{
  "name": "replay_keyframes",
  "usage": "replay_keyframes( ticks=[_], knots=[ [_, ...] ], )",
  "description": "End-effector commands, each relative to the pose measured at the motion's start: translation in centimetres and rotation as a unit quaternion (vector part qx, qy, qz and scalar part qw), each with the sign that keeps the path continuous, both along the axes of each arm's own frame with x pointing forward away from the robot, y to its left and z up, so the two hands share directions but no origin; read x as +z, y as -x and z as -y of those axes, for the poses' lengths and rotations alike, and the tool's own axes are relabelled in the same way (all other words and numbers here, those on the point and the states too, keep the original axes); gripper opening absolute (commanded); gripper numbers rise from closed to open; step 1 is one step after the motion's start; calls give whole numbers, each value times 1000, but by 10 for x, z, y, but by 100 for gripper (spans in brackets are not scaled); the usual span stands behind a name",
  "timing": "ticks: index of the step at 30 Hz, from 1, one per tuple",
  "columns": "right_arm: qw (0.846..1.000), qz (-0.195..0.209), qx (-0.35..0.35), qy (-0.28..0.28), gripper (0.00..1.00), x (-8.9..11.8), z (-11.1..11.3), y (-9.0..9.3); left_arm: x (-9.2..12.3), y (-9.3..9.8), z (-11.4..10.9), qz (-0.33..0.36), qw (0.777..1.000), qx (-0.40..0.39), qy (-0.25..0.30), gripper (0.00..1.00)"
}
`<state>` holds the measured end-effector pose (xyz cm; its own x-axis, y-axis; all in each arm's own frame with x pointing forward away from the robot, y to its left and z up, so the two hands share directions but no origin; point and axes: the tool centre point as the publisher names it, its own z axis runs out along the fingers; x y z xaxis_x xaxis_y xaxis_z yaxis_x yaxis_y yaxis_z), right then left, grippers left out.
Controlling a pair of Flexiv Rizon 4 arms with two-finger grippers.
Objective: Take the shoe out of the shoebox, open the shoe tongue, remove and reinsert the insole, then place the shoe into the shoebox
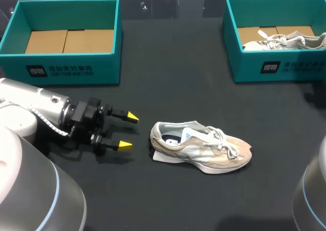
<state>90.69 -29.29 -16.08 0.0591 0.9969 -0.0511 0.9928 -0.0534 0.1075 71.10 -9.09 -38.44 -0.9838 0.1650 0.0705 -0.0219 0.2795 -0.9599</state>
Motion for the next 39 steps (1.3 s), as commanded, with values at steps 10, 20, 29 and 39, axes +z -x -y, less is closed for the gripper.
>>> replay_keyframes(
  ticks=[10,20,29,39],
  knots=[
    [1000,0,0,0,100,0,0,0,-8,4,29,0,1000,-5,4,100],
    [1000,0,0,0,100,0,0,0,-12,5,43,0,1000,-3,4,100],
    [1000,0,0,0,100,0,0,0,-18,7,56,0,1000,-6,-1,100],
    [1000,0,0,0,100,0,0,0,-23,9,71,-5,1000,-10,-6,100]
  ],
)
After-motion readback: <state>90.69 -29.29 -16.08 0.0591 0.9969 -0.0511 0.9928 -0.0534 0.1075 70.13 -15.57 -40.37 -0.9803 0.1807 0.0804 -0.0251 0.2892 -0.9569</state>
